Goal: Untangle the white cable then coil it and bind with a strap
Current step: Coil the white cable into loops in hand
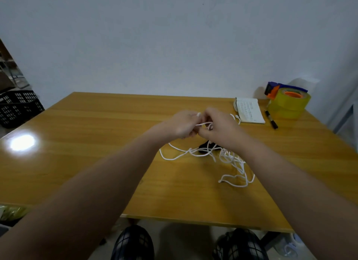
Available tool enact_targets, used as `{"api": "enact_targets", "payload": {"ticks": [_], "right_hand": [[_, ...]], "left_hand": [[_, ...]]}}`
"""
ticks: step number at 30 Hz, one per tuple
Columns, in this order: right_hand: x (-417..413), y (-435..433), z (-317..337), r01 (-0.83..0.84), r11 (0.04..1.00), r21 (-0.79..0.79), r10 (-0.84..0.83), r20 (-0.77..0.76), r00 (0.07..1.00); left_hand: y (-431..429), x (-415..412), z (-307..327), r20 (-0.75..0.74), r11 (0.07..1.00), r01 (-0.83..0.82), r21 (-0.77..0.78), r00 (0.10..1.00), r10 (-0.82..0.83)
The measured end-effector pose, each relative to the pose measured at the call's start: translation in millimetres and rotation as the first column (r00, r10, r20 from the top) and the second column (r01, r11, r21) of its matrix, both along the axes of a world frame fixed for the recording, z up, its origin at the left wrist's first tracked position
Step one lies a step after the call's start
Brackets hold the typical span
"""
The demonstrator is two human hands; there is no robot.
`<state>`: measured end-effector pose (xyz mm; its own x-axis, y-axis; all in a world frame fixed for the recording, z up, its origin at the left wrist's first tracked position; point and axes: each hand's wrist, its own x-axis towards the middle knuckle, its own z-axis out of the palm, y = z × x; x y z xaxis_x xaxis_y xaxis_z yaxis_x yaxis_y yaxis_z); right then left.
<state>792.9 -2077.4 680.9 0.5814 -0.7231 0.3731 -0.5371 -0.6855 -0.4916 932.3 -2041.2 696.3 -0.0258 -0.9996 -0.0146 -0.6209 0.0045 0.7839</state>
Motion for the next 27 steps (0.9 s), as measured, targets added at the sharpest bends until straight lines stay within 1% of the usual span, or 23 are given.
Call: {"api": "enact_targets", "payload": {"ticks": [2,3,6,7,8,9,10,12,13,15,17,19,21,23,24,25,27], "right_hand": [[-4.6,-5.3,-0.3,-0.006,0.999,0.046,0.004,0.044,0.999],[-8.1,-7.4,1.2,-0.027,0.998,0.056,0.026,0.028,0.999],[-23.2,-16.0,3.3,-0.139,0.989,0.056,0.145,-0.120,0.982],[-28.4,-17.3,3.1,-0.159,0.984,0.074,0.168,-0.129,0.977],[-33.2,-17.3,2.7,-0.164,0.979,0.120,0.175,-0.092,0.980],[-36.9,-16.3,2.3,-0.162,0.971,0.175,0.167,-0.015,0.986],[-39.3,-15.7,1.6,-0.152,0.963,0.223,0.138,0.078,0.987],[-41.5,-15.7,0.0,-0.095,0.948,0.303,0.018,0.247,0.969],[-42.5,-16.4,-1.1,-0.059,0.936,0.346,-0.051,0.301,0.952],[-47.6,-19.1,-5.5,0.012,0.900,0.436,-0.185,0.357,0.915],[-53.0,-19.9,-10.9,0.058,0.863,0.503,-0.269,0.359,0.894],[-52.6,-15.8,-14.3,0.124,0.845,0.521,-0.316,0.298,0.901],[-48.7,-10.1,-16.2,0.189,0.810,0.555,-0.385,0.258,0.886],[-47.4,-5.6,-19.1,0.206,0.782,0.589,-0.379,0.187,0.906],[-48.5,-5.7,-21.8,0.180,0.766,0.617,-0.342,0.153,0.927],[-50.1,-6.6,-25.0,0.128,0.734,0.667,-0.298,0.147,0.943],[-55.2,-8.8,-29.2,0.001,0.662,0.750,-0.229,0.201,0.952]], "left_hand": [[1.6,-0.6,0.8,0.144,0.998,0.000,-0.061,0.989,0.008],[2.6,1.1,0.5,0.171,0.997,-0.010,-0.074,0.985,0.023],[6.5,14.8,2.0,0.176,0.995,0.037,-0.096,0.984,-0.020],[7.7,20.2,2.6,0.187,0.993,0.050,-0.108,0.982,-0.029],[8.1,25.0,2.9,0.182,0.990,0.041,-0.132,0.983,-0.017],[8.1,28.9,2.4,0.162,0.986,0.011,-0.165,0.987,0.016],[7.8,31.9,1.4,0.139,0.979,-0.033,-0.202,0.988,0.062],[6.9,35.5,-1.2,0.076,0.961,-0.125,-0.246,0.986,0.147],[6.6,37.0,-2.8,0.020,0.949,-0.187,-0.252,0.980,0.199],[5.3,41.5,-5.3,-0.139,0.905,-0.341,-0.255,0.939,0.315],[4.5,45.9,-6.2,-0.251,0.854,-0.452,-0.257,0.885,0.393],[4.9,43.3,-5.5,-0.341,0.802,-0.536,-0.263,0.829,0.442],[4.0,36.0,-4.2,-0.466,0.728,-0.638,-0.251,0.739,0.487],[4.7,26.6,-2.2,-0.566,0.692,-0.692,-0.203,0.660,0.494],[5.5,22.9,-1.2,-0.603,0.710,-0.685,-0.163,0.639,0.478],[6.3,20.2,-0.9,-0.628,0.755,-0.643,-0.128,0.642,0.440],[8.7,17.1,-1.4,-0.610,0.858,-0.503,-0.102,0.713,0.345]]}}
